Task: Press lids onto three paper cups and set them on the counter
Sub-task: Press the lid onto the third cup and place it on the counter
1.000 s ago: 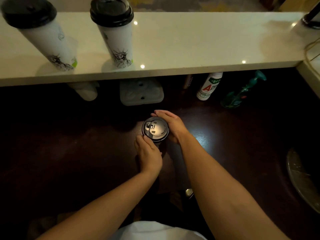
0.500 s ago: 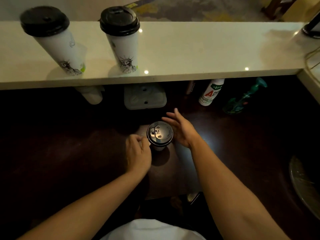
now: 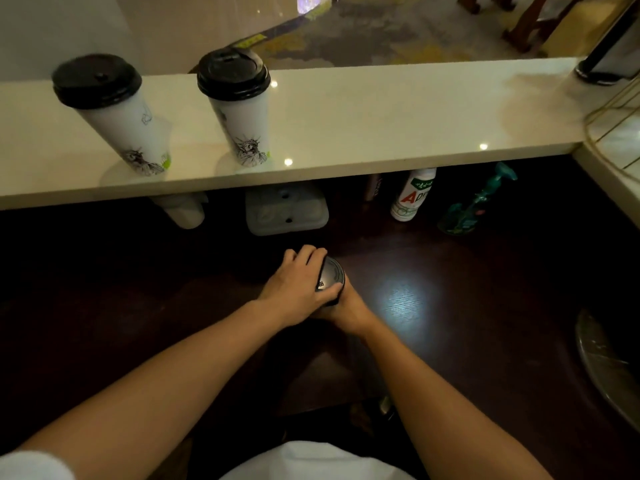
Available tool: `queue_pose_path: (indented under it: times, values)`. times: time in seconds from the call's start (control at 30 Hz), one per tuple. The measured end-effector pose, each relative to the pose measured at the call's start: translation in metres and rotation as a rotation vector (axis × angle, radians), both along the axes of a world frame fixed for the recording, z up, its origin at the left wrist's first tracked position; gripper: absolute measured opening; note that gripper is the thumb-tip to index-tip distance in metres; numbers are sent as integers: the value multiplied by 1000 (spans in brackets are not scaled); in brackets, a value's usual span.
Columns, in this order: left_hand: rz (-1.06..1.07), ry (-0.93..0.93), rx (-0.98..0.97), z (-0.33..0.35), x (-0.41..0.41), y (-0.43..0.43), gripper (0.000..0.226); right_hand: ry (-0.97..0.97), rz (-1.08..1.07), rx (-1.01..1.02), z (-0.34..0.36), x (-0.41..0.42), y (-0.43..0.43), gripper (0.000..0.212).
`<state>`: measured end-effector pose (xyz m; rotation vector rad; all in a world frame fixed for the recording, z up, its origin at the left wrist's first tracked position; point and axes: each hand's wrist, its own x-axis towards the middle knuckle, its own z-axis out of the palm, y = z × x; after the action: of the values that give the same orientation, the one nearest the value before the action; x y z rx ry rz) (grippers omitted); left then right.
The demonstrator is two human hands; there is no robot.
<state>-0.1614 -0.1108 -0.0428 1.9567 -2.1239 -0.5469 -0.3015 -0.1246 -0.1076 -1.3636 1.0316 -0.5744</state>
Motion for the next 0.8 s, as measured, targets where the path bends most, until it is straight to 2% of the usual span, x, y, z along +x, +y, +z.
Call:
queue_pose_path:
  times: [0.13,0.3,0.47,0.57,0.67,0.8]
  values:
    - [71,95,-81,0,11,3,48,-22,6,-64,23,2,4,65]
    - [-58,37,-203,17,29,11,68,-5,132,-85,53,0,-4,68]
    - [-77,54,-252,55,57,8,68,177,310,-187,90,5,-27,81]
    - [-139,89,-228,76,70,9,65,245,427,-261,121,8,-39,75]
    - [-185,73,-325,92,76,11,59,285,510,-323,145,17,-45,70]
    - [-64,188,-404,97,80,15,44,369,504,-424,162,30,-49,68]
